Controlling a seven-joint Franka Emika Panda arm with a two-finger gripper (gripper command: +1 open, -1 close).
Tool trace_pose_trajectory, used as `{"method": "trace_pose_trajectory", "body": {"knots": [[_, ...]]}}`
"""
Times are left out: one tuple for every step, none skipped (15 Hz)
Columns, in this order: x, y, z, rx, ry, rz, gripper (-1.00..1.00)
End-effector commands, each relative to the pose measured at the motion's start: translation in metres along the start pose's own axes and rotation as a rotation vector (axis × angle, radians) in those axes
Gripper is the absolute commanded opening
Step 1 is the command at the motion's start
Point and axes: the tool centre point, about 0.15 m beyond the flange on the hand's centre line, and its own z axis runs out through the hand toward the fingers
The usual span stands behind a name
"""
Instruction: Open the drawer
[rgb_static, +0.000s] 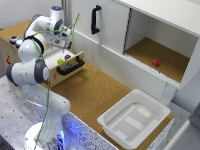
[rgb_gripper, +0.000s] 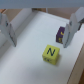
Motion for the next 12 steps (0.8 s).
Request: {"method": "trace_pose_trajectory", "body": {"knots": [[0.013, -0.010, 0.050, 0.042, -0.038, 0.121, 1.00], [0.013, -0.008, 0.059, 0.019, -0.017, 0.135, 1.00], [0.013, -0.005, 0.070, 0.018, -0.001, 0.158, 1.00], [0.014, -0.006, 0.080, 0.014, 0.000, 0.159, 1.00], [0.013, -0.006, 0.087, 0.007, 0.009, 0.165, 1.00], [0.011, -0.005, 0.092, 0.005, 0.013, 0.173, 1.00], [0.009, -0.001, 0.098, 0.026, 0.025, 0.187, 1.00], [0.008, 0.005, 0.102, 0.046, 0.034, 0.203, 1.00], [0.007, 0.009, 0.103, 0.055, 0.046, 0.209, 1.00], [0.007, 0.014, 0.104, 0.058, 0.047, 0.215, 1.00], [0.008, 0.016, 0.106, 0.063, 0.045, 0.216, 1.00], [0.009, 0.016, 0.107, 0.066, 0.049, 0.211, 1.00]]}}
